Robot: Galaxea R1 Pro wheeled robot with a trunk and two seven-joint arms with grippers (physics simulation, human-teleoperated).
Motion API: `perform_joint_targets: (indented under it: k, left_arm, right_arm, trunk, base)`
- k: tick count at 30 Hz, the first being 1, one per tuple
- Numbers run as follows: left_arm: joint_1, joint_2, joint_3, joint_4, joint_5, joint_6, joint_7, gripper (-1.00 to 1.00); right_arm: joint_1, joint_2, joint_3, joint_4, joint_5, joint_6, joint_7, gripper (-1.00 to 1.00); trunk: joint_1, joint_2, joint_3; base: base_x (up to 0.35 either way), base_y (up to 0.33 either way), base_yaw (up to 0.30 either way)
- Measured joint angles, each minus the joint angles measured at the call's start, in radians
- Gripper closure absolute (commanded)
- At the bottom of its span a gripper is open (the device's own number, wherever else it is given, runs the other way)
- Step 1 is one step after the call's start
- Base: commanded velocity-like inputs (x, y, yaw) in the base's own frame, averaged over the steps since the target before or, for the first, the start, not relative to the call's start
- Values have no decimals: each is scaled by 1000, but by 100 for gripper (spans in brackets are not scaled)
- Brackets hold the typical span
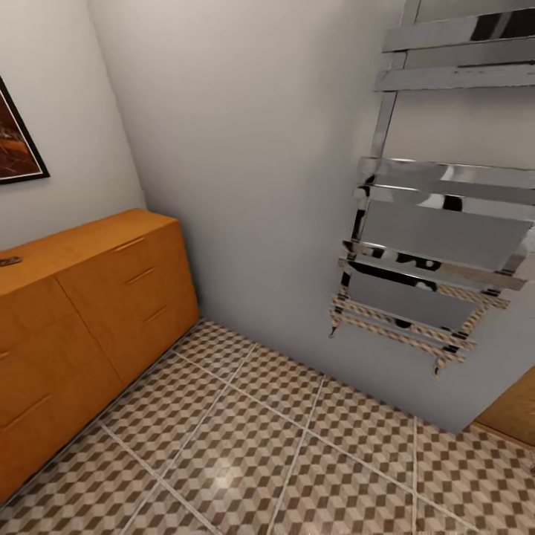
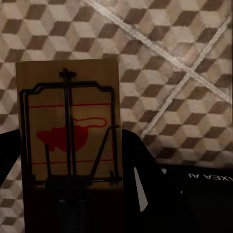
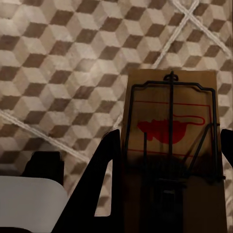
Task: Take the four mousetraps from the cabinet in the bathroom and place them on the bathroom floor. Make sure all four end up on the same floor surface, and ensure that at least two of them are either under or directly next to the same bathroom sink.
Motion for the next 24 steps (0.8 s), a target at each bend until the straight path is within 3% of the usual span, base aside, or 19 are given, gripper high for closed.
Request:
perform_joint_targets:
  k: [24]
  left_arm:
    - [0, 0, 0, 0, 0, 0, 0, 100]
  right_arm:
    - [0, 0, 0, 0, 0, 0, 0, 100]
  trunk:
    - [0, 0, -25]
  base:
    - [0, 0, -228]
